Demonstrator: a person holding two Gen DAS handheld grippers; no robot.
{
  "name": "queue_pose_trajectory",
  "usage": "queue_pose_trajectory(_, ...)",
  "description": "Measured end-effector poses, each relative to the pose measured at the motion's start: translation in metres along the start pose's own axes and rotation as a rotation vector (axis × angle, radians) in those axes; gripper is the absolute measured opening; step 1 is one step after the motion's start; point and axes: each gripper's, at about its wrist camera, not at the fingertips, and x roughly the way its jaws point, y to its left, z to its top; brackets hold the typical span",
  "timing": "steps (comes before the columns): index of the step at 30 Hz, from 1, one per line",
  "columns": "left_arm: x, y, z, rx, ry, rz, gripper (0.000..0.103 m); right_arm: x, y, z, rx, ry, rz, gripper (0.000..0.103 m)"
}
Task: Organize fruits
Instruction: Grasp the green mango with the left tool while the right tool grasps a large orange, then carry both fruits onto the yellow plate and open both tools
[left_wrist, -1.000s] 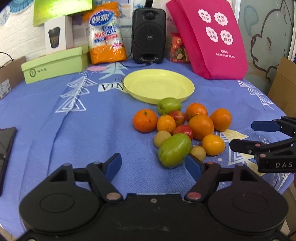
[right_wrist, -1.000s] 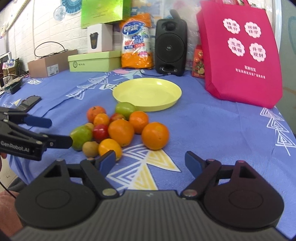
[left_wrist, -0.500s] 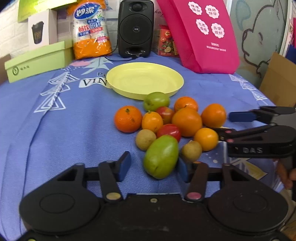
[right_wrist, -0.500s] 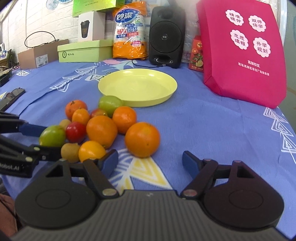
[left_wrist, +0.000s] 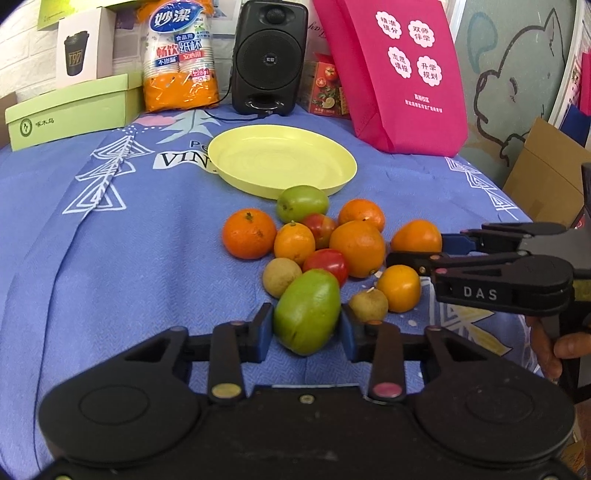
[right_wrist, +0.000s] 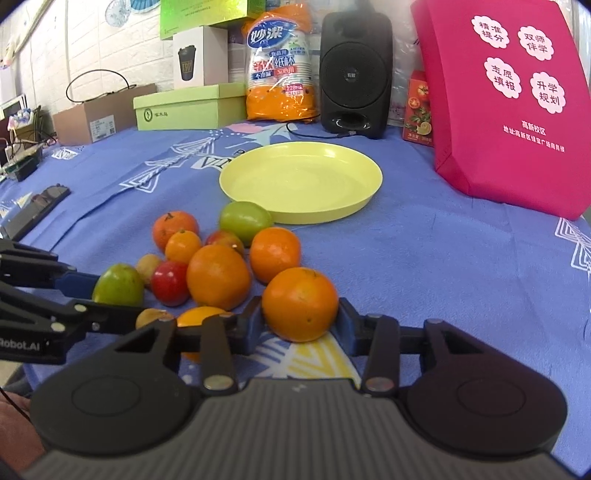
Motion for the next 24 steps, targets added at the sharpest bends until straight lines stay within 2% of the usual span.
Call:
queue_pose_trajectory(9, -0.023, -0.004, 0.005, 0.014, -0.042, 0.019, 0.036, -0.021, 0.001, -0.006, 0.012, -0.008, -0.002, 0.041)
queue_pose_trajectory(15, -0.034, -0.002, 0.015, 0.013, -0.059, 0.02, 0.036, -0.034, -0.002, 0.001, 0.022, -0.032, -0.002, 0.041)
queue_pose_trajectory(19, -0.033, 0.004, 0.033, -0.003, -0.06, 0.004, 0.036, -0.037, 0.0, 0.017, 0.012, -0.048, 0.002, 0.041)
queue_pose_trajectory(24, -0.018, 0.012, 0.069, 0.01, -0.083, 0.022, 0.036, -0.028, 0.003, 0.042, -0.018, -0.058, 0.009, 0.041)
